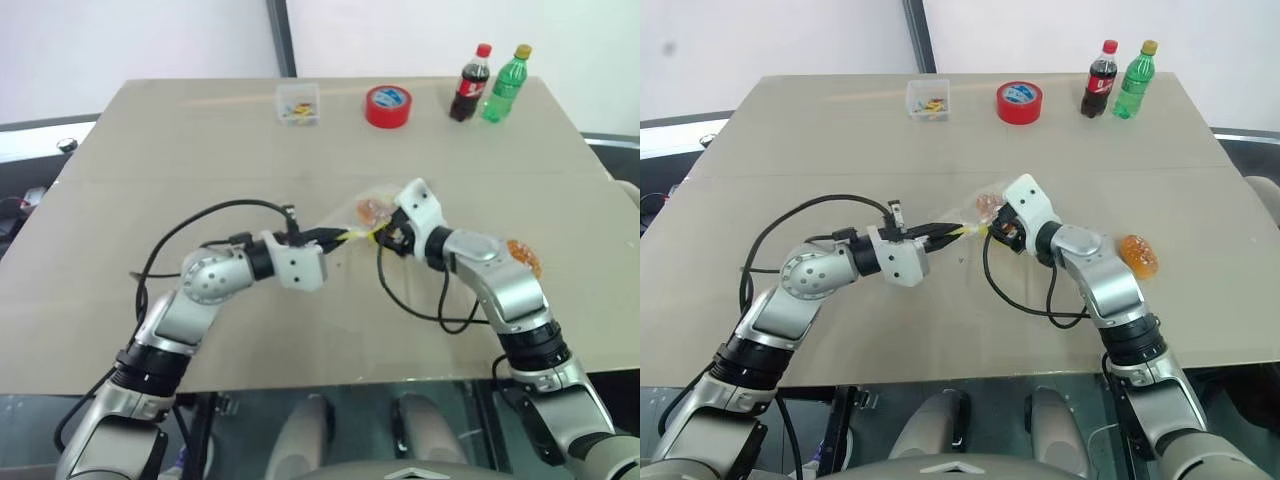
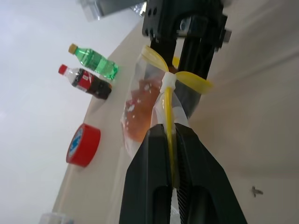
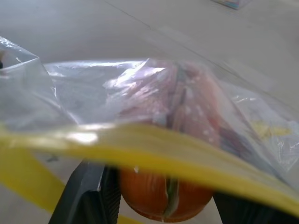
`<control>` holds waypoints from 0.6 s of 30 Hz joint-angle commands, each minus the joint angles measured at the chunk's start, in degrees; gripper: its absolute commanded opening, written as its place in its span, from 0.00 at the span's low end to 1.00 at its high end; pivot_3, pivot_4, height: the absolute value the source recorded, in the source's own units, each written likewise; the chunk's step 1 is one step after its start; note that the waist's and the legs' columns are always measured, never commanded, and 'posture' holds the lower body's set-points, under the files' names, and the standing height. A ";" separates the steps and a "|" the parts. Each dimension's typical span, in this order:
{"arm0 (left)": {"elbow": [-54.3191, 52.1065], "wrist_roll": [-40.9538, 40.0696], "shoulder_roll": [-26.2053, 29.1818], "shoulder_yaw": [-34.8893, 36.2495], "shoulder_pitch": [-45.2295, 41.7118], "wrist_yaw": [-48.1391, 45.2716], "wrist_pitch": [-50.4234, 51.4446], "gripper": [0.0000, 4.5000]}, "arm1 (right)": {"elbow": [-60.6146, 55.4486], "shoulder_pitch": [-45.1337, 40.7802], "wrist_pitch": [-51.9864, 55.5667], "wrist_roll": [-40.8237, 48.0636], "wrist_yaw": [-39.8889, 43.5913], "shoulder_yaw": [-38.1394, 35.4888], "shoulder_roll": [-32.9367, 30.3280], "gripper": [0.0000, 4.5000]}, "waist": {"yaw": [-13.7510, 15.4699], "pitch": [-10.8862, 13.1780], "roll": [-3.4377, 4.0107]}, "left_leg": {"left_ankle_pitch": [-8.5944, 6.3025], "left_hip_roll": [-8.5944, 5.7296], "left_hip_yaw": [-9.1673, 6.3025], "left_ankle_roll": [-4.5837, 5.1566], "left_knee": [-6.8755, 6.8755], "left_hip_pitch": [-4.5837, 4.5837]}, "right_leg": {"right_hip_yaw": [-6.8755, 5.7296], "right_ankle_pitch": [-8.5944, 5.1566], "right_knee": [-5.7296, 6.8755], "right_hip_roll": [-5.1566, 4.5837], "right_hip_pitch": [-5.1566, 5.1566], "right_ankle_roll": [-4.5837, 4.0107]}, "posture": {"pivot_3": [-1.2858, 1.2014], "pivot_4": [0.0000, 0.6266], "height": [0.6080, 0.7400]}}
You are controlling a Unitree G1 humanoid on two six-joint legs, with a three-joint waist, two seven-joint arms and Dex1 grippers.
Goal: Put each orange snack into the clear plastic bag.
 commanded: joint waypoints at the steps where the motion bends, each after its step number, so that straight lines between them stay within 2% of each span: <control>1: 1.71 0.70 -0.27 2.77 -1.65 2.31 5.14 0.00 | -9.81 3.27 1.14 1.86 0.83 -4.84 -3.70 0.56 | 0.10 0.00 0.00 | 0.00 0.00 -0.03 0.00 0.00 -0.01 | -0.02 0.00 -0.01 0.00 0.00 0.00 | 0.52 0.24 1.00; 7: 3.00 0.32 -2.18 2.83 -3.11 3.24 9.47 0.00 | -21.45 11.71 5.26 6.96 3.02 -11.40 -10.15 0.56 | 0.03 0.00 -0.01 | 0.00 -0.01 -0.06 0.00 0.01 -0.04 | -0.06 -0.01 -0.03 0.00 0.02 0.01 | 0.52 0.24 1.00; 12: 0.57 -4.00 -4.95 2.26 -3.11 1.16 9.16 0.00 | -20.18 11.02 6.29 7.46 -0.61 -9.75 -6.52 0.56 | -0.31 0.00 -0.01 | 0.00 0.07 0.03 0.00 0.01 0.05 | 0.03 -0.01 0.06 0.03 0.02 0.01 | 0.52 0.24 1.00; 18: -0.99 -6.36 -5.46 2.36 -3.29 -0.91 9.29 0.00 | -16.56 8.62 6.36 6.62 -2.32 -6.58 -3.84 0.56 | -0.05 0.00 -0.01 | 0.00 0.06 0.02 0.00 0.02 0.03 | 0.02 0.00 0.03 0.01 0.03 0.01 | 0.52 0.24 1.00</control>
